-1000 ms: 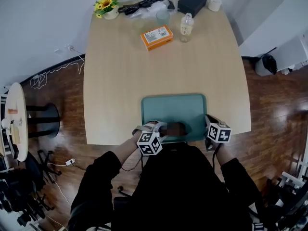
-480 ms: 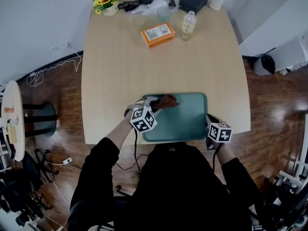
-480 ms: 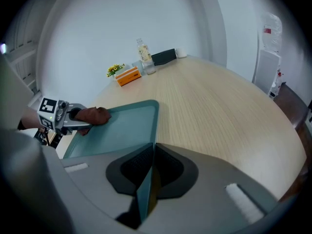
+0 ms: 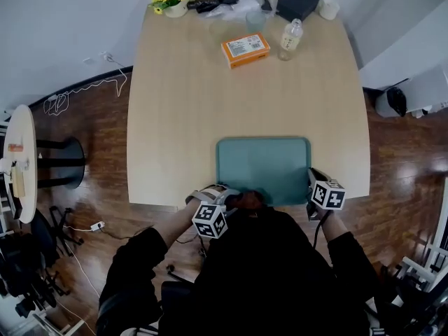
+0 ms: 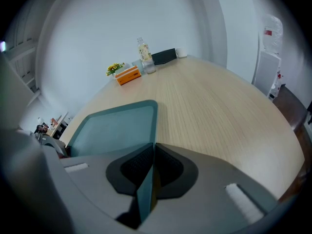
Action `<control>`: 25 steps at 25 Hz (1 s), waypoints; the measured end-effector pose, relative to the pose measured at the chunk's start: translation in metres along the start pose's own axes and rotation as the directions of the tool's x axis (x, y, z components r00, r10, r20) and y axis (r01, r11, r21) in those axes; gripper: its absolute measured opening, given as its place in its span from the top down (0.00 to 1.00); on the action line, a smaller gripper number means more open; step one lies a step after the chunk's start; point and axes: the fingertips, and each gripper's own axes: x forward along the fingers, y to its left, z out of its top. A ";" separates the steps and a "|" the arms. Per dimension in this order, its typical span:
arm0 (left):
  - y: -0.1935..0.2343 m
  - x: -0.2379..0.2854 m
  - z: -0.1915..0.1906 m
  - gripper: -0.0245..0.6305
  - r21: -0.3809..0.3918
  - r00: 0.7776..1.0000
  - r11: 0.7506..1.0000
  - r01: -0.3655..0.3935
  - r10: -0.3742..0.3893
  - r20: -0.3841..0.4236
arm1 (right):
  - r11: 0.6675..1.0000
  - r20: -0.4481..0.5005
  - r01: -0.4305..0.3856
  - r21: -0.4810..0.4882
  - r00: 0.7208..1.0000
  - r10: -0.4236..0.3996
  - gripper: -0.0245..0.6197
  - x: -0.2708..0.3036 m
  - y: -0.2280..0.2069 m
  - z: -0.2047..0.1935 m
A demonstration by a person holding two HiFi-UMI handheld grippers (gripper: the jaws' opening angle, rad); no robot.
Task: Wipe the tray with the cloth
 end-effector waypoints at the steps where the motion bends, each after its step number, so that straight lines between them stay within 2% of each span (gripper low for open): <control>1: 0.002 -0.001 -0.002 0.86 0.013 1.000 1.000 0.001 -0.001 -0.001 | 1.000 -0.002 -0.001 -0.001 1.000 0.001 0.93 0.000 0.000 0.000; 3: 0.018 -0.002 -0.011 0.86 0.046 1.000 0.999 -0.024 0.024 -0.015 | 1.000 -0.006 0.001 -0.004 1.000 -0.001 0.93 0.001 0.001 -0.001; 5: 0.052 -0.004 -0.025 0.86 0.033 0.996 0.996 -0.080 0.081 -0.037 | 1.000 -0.010 0.003 -0.008 1.000 -0.003 0.93 0.002 0.002 -0.001; 8: 0.124 -0.009 -0.039 0.86 -0.029 0.981 0.982 -0.185 0.183 -0.065 | 1.000 -0.008 -0.001 -0.006 1.000 0.001 0.93 0.001 0.003 0.000; 10: 0.173 -0.014 -0.045 0.86 -0.086 0.965 0.963 -0.255 0.248 -0.082 | 1.000 -0.006 -0.004 -0.004 1.000 0.004 0.93 0.001 0.003 0.000; 12: 0.208 -0.019 -0.050 0.86 -0.166 0.954 0.941 -0.296 0.283 -0.094 | 1.000 -0.004 -0.006 -0.004 1.000 0.006 0.93 0.001 0.003 0.000; 15: 0.218 -0.020 -0.052 0.86 -0.227 0.953 0.926 -0.301 0.287 -0.095 | 1.000 0.005 -0.014 0.004 1.000 0.014 0.93 0.002 0.004 0.000; 20: 0.214 -0.019 -0.054 0.86 -0.250 0.931 0.897 -0.364 0.344 -0.121 | 1.000 0.013 -0.023 0.000 1.000 0.023 0.93 0.001 0.004 0.001; 25: 0.213 -0.019 -0.050 0.86 -0.230 0.908 0.881 -0.414 0.380 -0.179 | 0.999 0.009 -0.032 -0.004 0.999 0.032 0.93 0.002 0.003 -0.001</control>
